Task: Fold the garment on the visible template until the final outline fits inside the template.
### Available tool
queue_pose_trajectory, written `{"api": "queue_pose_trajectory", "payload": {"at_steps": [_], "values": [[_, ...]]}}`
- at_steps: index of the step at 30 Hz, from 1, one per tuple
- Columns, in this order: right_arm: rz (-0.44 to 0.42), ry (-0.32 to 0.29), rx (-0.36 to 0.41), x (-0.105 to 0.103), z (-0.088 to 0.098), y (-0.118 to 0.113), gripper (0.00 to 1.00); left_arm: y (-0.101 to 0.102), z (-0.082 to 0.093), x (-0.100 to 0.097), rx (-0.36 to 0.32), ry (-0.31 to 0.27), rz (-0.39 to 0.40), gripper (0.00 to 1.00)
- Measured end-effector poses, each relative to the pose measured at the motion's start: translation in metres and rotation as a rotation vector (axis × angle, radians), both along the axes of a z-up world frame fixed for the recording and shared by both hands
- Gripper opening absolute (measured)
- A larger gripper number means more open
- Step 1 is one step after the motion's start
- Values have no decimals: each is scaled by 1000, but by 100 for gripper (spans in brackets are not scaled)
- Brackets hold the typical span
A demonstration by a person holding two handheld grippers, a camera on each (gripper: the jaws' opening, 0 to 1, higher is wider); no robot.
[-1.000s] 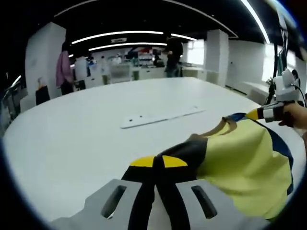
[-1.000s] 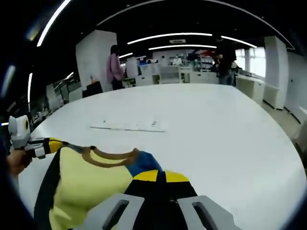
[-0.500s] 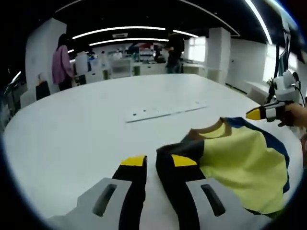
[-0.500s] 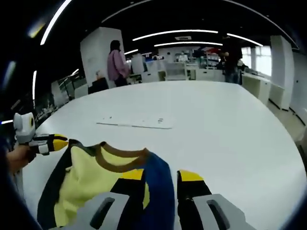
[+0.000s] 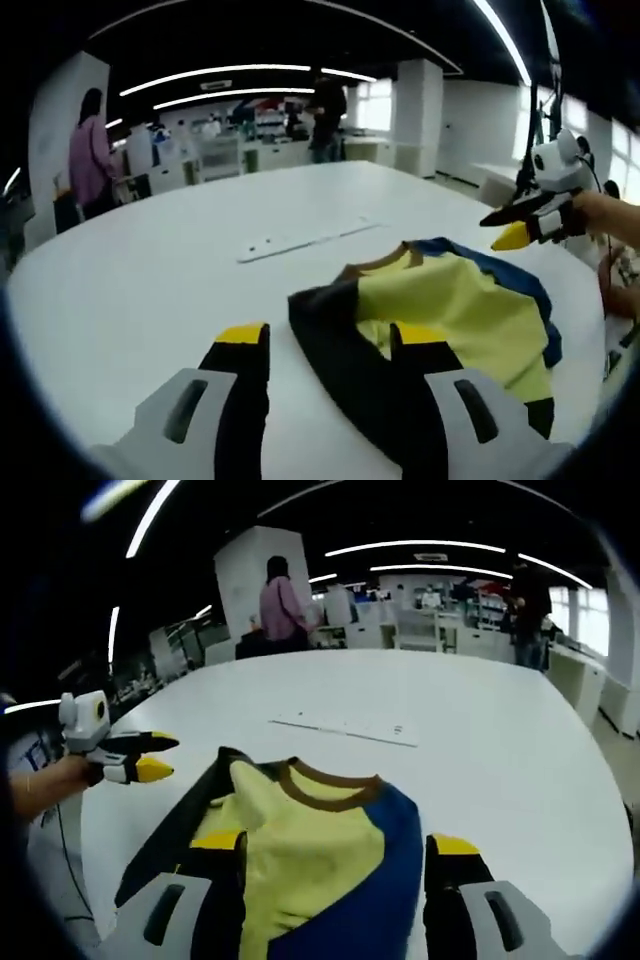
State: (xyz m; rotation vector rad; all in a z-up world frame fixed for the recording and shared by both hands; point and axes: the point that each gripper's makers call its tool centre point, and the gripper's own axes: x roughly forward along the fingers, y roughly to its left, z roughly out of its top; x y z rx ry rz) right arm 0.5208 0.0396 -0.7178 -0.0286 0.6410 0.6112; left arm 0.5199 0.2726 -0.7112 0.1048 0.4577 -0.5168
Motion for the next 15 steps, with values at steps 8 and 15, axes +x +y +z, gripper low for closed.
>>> {"api": "queue_pose_trajectory", "payload": {"at_steps": [8,15], "values": [[92,18,5,-54,7,11,74,-18,5,-49,-22,8,-93,47],[153,31,4,-93,7,18,73,-35,6,-89,-50,20,-157,45]]}}
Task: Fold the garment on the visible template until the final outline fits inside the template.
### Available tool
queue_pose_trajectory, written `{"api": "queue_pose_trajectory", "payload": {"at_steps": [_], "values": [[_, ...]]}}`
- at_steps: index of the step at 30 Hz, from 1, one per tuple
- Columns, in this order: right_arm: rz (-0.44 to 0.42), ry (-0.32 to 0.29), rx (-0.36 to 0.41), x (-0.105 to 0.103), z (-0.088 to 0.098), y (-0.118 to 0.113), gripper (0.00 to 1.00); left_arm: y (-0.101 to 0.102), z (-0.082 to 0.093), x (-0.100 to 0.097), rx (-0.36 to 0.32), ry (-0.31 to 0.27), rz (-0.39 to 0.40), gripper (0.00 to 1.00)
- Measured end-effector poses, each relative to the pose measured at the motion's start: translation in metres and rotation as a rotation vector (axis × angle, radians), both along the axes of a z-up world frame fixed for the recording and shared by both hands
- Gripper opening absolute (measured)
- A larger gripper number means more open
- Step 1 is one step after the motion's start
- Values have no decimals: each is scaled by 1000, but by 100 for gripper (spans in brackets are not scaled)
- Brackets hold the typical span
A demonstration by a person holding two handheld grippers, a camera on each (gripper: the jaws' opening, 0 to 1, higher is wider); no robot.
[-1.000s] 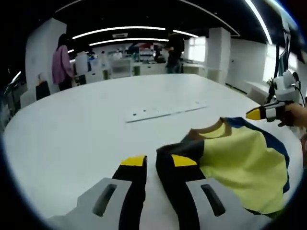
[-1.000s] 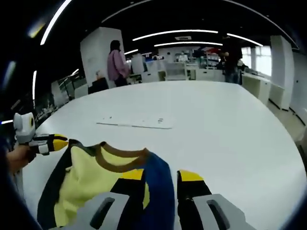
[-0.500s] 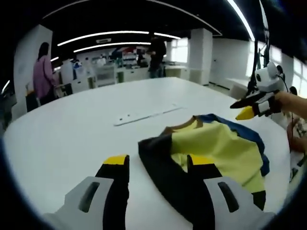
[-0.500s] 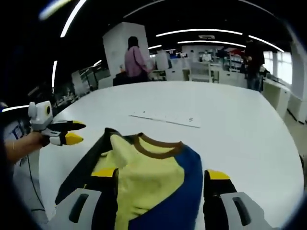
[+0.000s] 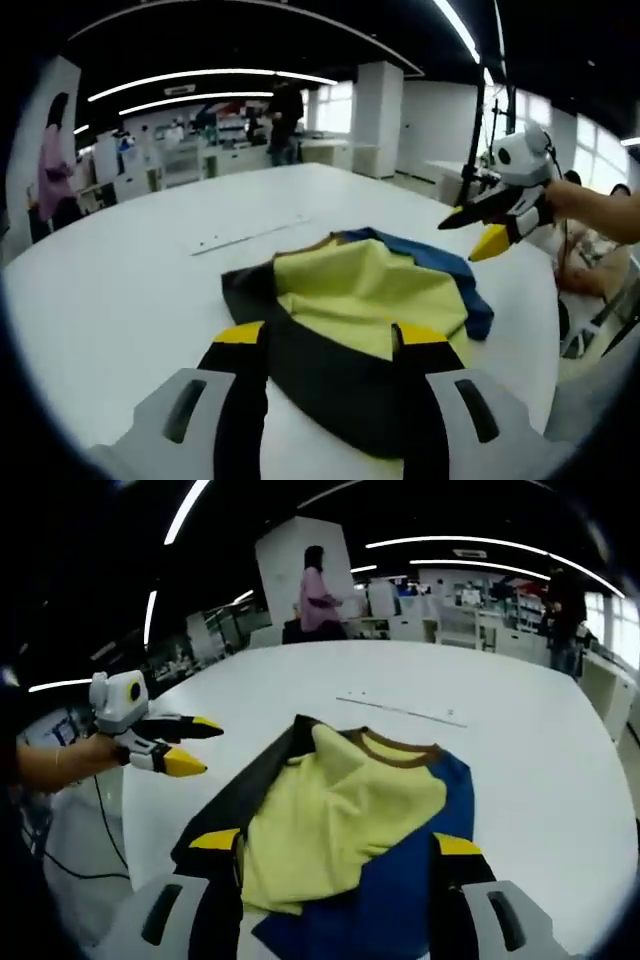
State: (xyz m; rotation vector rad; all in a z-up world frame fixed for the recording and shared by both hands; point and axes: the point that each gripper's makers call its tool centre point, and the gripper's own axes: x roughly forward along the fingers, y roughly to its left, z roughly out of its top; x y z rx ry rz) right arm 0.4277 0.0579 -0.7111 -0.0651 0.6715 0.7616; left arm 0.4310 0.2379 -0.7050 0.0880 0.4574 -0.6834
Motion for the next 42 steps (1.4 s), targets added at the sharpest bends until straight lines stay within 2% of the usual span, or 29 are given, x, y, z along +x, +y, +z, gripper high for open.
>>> {"api": "queue_pose_trajectory", "payload": {"at_steps": [10,15,21,24,28,31,36,39,42], "values": [[75,33,-2,-49,-9,8,66,-26,-4,-53,-41,16,-75,43],[107,59,-18,-74,-23,10,60,-37,-14,-74,-53,44,-105,39],[146,67,-40,-92,-39,14,52,-50,-30,-94,-54,75,-131,34],[160,59,-51,-95,-43,16,46,-55,-37,-100,-22,65,-139,33],[171,26,-112,-94,-57,14,40,-60,-45,-104,15,58,-157,29],[170,23,-140,-94,-69,15,34,-65,-54,-108,78,40,-189,25],[185,-40,-245,-88,-81,10,28,-70,-63,-109,160,20,-223,21],[181,-41,-258,-86,-86,10,22,-69,-70,-108,219,13,-226,15],[177,-59,-285,-82,-89,7,18,-69,-75,-106,226,23,-214,12]]}}
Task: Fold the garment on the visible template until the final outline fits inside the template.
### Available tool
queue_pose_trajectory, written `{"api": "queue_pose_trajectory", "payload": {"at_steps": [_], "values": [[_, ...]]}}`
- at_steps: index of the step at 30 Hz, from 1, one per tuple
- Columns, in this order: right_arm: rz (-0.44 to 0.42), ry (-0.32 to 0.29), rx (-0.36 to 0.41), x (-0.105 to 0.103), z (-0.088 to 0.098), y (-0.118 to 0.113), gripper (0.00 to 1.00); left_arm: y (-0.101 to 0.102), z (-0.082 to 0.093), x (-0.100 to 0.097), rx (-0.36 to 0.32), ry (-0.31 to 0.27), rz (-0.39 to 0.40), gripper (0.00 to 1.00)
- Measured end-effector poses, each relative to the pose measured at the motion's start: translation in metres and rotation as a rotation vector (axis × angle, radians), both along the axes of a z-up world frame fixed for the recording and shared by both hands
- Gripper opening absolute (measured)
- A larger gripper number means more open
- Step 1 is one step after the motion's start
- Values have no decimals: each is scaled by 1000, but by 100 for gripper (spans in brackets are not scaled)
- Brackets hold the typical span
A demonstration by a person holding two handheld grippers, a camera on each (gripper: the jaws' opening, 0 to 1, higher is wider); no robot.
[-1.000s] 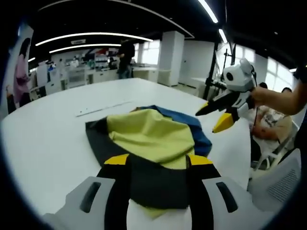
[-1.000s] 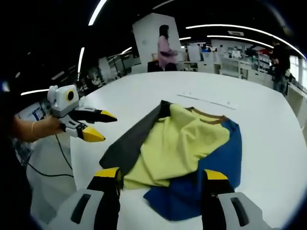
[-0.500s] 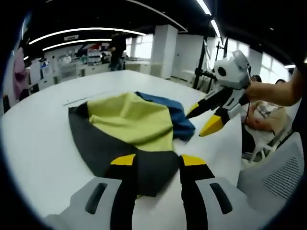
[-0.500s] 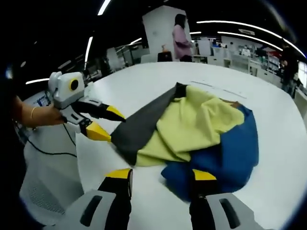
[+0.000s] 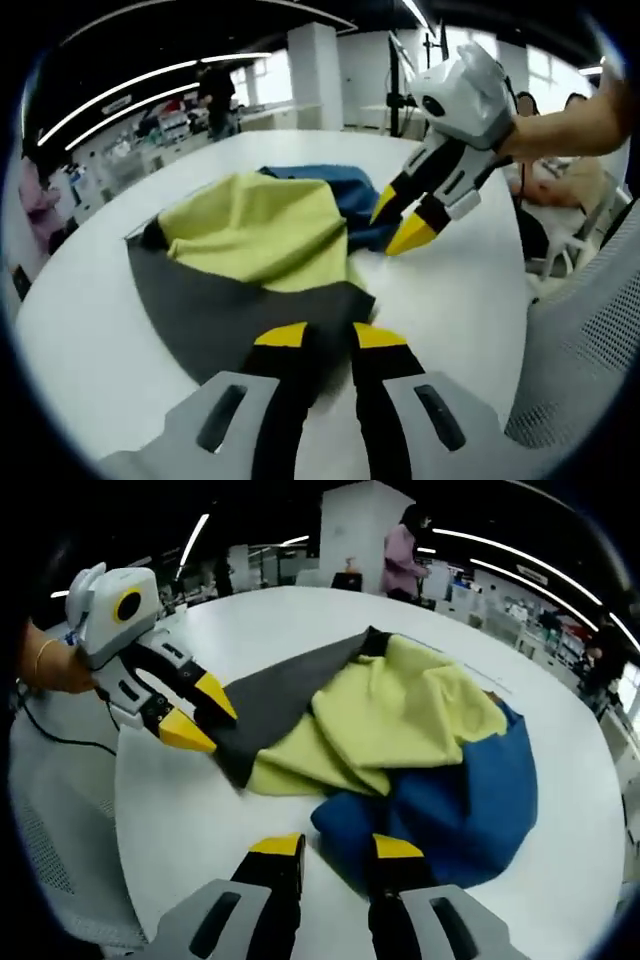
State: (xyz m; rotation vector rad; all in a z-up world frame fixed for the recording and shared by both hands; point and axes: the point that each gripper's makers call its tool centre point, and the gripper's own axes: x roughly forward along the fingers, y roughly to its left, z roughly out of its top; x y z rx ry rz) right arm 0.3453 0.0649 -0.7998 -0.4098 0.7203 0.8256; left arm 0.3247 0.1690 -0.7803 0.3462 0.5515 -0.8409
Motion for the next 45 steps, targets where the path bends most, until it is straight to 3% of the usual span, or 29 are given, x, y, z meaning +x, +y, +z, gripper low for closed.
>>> {"api": "queue_pose_trajectory", "payload": {"at_steps": [5,7,10,18,26,32,35,39,45], "values": [[-1,-37,-25,6,0,-5,6,0,-2,0,-17,14,16,1],[-9,-45,-19,8,2,-7,0,1,1,0,-43,22,30,1],[-18,-47,5,9,9,-9,0,2,11,1,-122,38,69,0],[-66,-90,65,15,48,-22,0,19,49,6,-250,27,148,0],[-148,-94,184,27,88,-36,0,46,84,20,-349,-9,264,0],[-209,-130,245,41,119,-52,0,81,110,34,-432,-48,384,0],[-275,-160,305,53,138,-65,0,110,124,43,-479,-78,468,0],[-346,-163,347,65,147,-82,0,141,131,50,-510,-108,555,0],[-457,-181,380,82,153,-110,0,187,122,57,-442,-149,679,0]]}}
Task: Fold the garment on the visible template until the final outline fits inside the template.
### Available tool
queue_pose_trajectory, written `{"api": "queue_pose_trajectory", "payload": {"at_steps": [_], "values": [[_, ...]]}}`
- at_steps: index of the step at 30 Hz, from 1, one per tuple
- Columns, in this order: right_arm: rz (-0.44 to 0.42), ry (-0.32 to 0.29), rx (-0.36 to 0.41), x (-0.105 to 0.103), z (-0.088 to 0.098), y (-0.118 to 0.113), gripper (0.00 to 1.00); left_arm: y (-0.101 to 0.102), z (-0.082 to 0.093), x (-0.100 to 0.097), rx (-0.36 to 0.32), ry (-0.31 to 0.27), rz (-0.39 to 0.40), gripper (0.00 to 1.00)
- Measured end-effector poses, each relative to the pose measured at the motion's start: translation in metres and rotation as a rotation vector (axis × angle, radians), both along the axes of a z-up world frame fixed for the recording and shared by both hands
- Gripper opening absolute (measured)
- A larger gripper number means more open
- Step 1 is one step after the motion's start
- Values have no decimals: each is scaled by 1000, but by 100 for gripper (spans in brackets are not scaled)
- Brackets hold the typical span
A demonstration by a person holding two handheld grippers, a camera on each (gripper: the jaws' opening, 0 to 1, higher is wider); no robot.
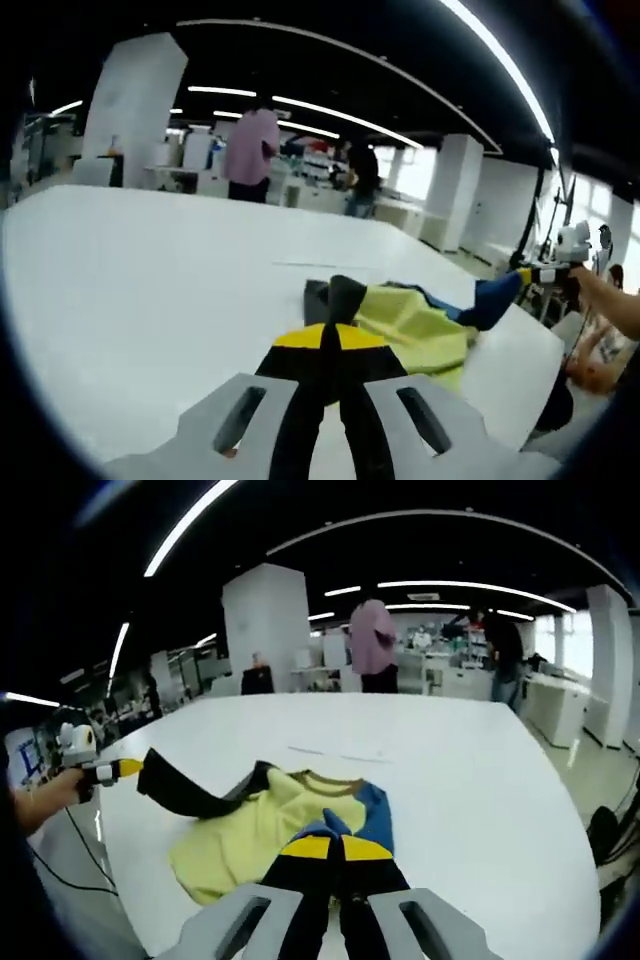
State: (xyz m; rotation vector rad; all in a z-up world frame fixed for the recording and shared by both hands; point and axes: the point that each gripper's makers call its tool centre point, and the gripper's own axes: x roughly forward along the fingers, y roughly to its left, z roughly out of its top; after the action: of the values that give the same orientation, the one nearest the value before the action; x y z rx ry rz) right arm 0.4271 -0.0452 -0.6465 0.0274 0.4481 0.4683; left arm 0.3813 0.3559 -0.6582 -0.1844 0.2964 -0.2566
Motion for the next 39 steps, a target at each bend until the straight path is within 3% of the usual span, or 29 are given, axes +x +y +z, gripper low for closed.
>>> {"api": "queue_pose_trajectory", "payload": {"at_steps": [4,13,18,20,26,30,33,39], "values": [[-70,-10,10,10,1,-20,0,26,-2,3,-6,0,79,0],[-216,4,-1,26,-15,-68,0,71,-24,10,85,39,173,0],[-283,40,-1,29,-31,-92,0,91,-45,15,27,95,215,0],[-307,43,-17,29,-37,-103,0,105,-58,13,110,139,242,0],[-376,83,-22,25,-52,-128,0,126,-76,14,158,188,265,0],[-418,107,-26,22,-60,-141,0,133,-80,15,128,195,280,0],[-464,119,-6,21,-65,-153,0,140,-88,16,207,228,273,0],[-531,103,-16,22,-72,-173,0,145,-94,21,235,251,262,0]]}}
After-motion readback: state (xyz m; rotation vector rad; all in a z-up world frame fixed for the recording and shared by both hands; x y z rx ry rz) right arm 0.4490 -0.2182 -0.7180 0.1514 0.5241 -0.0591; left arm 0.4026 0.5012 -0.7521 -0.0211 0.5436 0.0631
